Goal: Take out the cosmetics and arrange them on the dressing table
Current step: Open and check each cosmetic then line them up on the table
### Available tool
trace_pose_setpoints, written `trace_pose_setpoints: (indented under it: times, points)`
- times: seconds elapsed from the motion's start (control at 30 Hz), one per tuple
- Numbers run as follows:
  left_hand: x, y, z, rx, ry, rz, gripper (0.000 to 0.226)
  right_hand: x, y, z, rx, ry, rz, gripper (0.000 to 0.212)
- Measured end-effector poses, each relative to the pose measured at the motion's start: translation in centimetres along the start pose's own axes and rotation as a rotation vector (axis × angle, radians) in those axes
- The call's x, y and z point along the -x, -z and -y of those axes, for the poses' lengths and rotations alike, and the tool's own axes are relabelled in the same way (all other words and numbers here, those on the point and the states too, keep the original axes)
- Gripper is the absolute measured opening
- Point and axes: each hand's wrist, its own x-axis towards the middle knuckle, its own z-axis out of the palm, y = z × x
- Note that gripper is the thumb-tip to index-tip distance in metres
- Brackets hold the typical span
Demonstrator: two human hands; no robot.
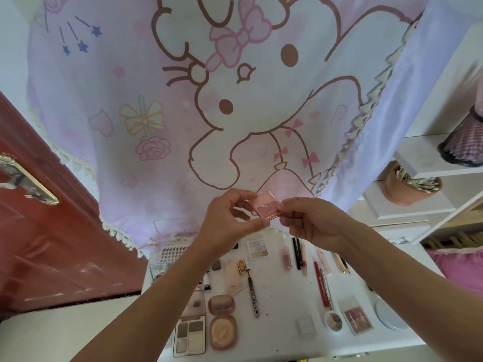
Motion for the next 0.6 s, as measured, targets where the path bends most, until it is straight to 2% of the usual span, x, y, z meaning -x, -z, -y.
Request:
trace_pose_setpoints:
  times: [0.27, 0.47, 0.6]
  points:
    - [0.14, 0.52, -0.31, 0.102, 0.052, 0.105, 0.051, -0.13, 0.19, 0.07, 0.039, 0.001, -0.02, 0.006]
    - [0.35, 0.46, -0.46, 0.309, 0.125, 0.111, 0.049, -0.39, -0.36, 0.06, -0.088, 0.016, -0.032, 0.004]
    - [0.31, 0.81, -0.46, 0.343, 0.137, 0.091, 0.047, -0.36, -0.45, 0.08, -0.013, 0.089, 0.012, 0.008]
